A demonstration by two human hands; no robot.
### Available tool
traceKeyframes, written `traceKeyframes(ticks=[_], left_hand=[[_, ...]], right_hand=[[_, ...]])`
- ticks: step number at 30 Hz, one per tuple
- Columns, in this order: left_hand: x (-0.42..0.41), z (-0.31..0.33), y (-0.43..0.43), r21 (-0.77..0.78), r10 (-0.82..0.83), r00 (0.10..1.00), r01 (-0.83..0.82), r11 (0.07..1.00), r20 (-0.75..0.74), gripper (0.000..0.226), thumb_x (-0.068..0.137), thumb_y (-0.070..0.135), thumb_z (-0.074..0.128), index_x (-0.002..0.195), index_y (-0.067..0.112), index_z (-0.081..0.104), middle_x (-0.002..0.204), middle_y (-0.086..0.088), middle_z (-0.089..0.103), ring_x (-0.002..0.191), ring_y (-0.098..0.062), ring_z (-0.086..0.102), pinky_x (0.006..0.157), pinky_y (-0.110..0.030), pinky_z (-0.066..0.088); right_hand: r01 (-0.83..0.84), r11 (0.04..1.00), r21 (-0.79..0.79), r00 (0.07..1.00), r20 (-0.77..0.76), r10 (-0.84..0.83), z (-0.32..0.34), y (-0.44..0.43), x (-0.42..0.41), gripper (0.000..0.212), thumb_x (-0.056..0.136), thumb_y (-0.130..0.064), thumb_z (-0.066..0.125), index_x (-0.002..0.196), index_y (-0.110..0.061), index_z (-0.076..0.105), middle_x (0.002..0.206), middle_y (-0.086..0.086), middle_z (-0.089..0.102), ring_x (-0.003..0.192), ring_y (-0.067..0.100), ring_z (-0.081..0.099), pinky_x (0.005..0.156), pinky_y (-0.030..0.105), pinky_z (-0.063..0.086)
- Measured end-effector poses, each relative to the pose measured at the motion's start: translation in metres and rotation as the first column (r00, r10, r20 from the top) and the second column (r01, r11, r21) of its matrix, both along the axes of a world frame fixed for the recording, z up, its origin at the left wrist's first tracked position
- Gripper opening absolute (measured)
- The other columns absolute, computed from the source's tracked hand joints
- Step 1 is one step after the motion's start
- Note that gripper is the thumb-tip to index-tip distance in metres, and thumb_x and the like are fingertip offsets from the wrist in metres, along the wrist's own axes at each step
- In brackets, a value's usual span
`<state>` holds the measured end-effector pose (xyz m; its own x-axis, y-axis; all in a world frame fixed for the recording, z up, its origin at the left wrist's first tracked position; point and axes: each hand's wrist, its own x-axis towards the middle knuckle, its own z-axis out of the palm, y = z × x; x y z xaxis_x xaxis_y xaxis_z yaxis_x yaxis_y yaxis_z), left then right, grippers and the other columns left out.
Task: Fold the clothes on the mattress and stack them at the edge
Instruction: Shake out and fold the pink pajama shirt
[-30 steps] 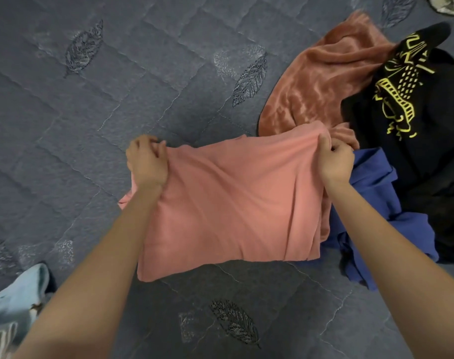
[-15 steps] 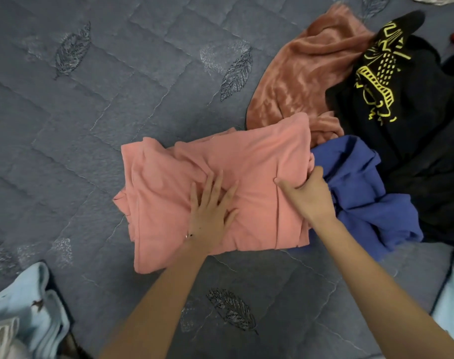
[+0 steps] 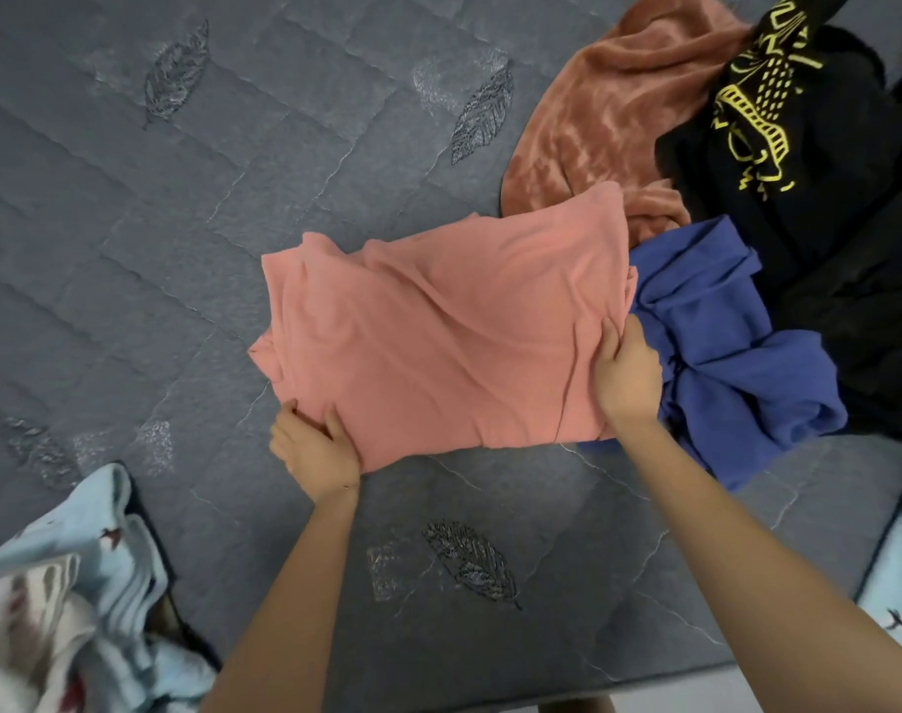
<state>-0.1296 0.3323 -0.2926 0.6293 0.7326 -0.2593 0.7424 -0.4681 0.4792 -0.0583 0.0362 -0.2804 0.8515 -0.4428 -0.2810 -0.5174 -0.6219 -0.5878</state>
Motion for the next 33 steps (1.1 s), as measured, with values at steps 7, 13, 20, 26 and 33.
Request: traceKeyframes(ticks=[7, 13, 20, 26, 33], left_hand=[[-0.015, 0.006, 0.020, 0.021, -0.023, 0.999, 0.022, 1.000, 0.038, 0.020, 0.099, 0.023, 0.048, 0.098, 0.003, 0.051, 0.097, -0.014, 0.051, 0.078, -0.025, 0.044, 0.070, -0.035, 0.033], [-0.032, 0.013, 0.069, 0.043, 0.063, 0.980, -0.072, 0.996, 0.188, 0.022, 0.098, 0.020, 0.050, 0.084, 0.003, 0.050, 0.073, -0.009, 0.047, 0.069, -0.022, 0.042, 0.062, -0.029, 0.026], [-0.032, 0.007, 0.061, 0.088, -0.096, 0.993, 0.102, 0.991, -0.068, 0.020, 0.092, 0.004, 0.049, 0.107, -0.002, 0.059, 0.107, -0.026, 0.055, 0.101, -0.041, 0.051, 0.081, -0.042, 0.037], [0.010, 0.015, -0.006, 0.179, -0.631, 0.776, 0.619, 0.764, 0.009, 0.048, 0.096, 0.010, 0.048, 0.143, 0.010, 0.041, 0.149, -0.025, 0.030, 0.139, -0.041, 0.025, 0.116, -0.049, 0.010], [0.085, 0.006, -0.035, 0.201, -0.796, 0.598, 0.795, 0.572, -0.099, 0.046, 0.104, 0.021, 0.030, 0.150, 0.020, 0.028, 0.160, -0.011, 0.009, 0.149, -0.027, 0.002, 0.118, -0.047, -0.007]], right_hand=[[-0.041, 0.997, 0.061, 0.998, 0.052, 0.038, 0.011, -0.011, -0.011, 0.035, 0.103, -0.036, 0.035, 0.102, -0.008, 0.055, 0.090, 0.007, 0.062, 0.082, 0.028, 0.056, 0.068, 0.038, 0.043], [-0.003, 0.999, 0.037, 0.996, 0.094, -0.001, 0.022, -0.027, -0.009, 0.032, 0.101, -0.038, 0.039, 0.080, -0.014, 0.046, 0.075, 0.001, 0.055, 0.071, 0.021, 0.048, 0.059, 0.032, 0.028], [-0.007, 0.996, 0.092, 0.999, -0.035, 0.011, 0.015, -0.031, -0.018, 0.040, 0.100, -0.032, 0.046, 0.075, -0.001, 0.048, 0.073, 0.011, 0.053, 0.071, 0.027, 0.046, 0.064, 0.038, 0.037], [-0.067, 0.993, 0.098, 0.991, 0.125, 0.055, 0.016, -0.021, -0.019, 0.023, 0.094, -0.022, 0.057, 0.077, -0.010, 0.048, 0.086, 0.011, 0.050, 0.079, 0.018, 0.042, 0.071, 0.032, 0.036], [0.029, 0.977, 0.210, 0.997, 0.068, -0.045, 0.016, -0.012, 0.007, 0.041, 0.079, -0.050, 0.070, 0.104, -0.023, 0.054, 0.099, -0.009, 0.061, 0.088, 0.008, 0.058, 0.078, 0.027, 0.046]])
